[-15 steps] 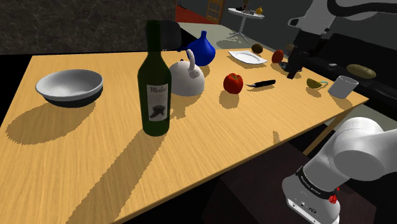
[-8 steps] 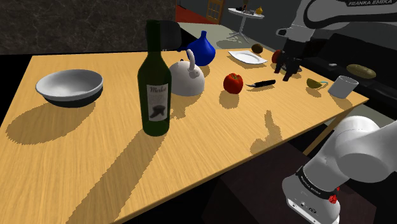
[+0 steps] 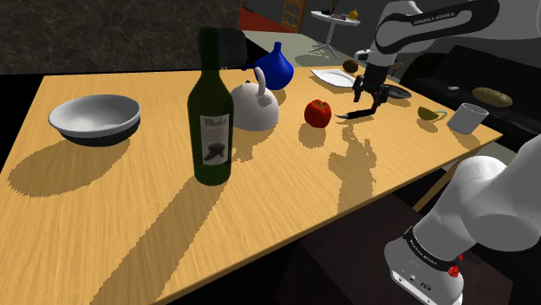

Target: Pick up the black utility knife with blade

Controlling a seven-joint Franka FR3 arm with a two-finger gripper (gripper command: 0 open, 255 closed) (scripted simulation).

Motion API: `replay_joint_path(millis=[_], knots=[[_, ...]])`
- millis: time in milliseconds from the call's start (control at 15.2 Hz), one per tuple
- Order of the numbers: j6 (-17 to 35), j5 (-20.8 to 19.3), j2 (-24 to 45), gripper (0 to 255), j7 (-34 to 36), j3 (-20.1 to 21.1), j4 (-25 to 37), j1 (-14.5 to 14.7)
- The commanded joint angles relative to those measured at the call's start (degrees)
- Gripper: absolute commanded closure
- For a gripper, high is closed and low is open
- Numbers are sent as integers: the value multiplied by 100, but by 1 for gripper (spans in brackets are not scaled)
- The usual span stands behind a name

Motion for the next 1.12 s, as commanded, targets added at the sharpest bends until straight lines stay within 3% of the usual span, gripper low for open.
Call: replay_joint_path(millis=[0, 594, 660, 1056], knots=[[240, 180, 474, 0, -730, -189, 182, 133], [845, 335, 766, 0, -831, -263, -188, 113], [845, 333, 765, 255, -839, -268, -187, 108], [831, 329, 760, 255, -860, -278, -173, 99]])
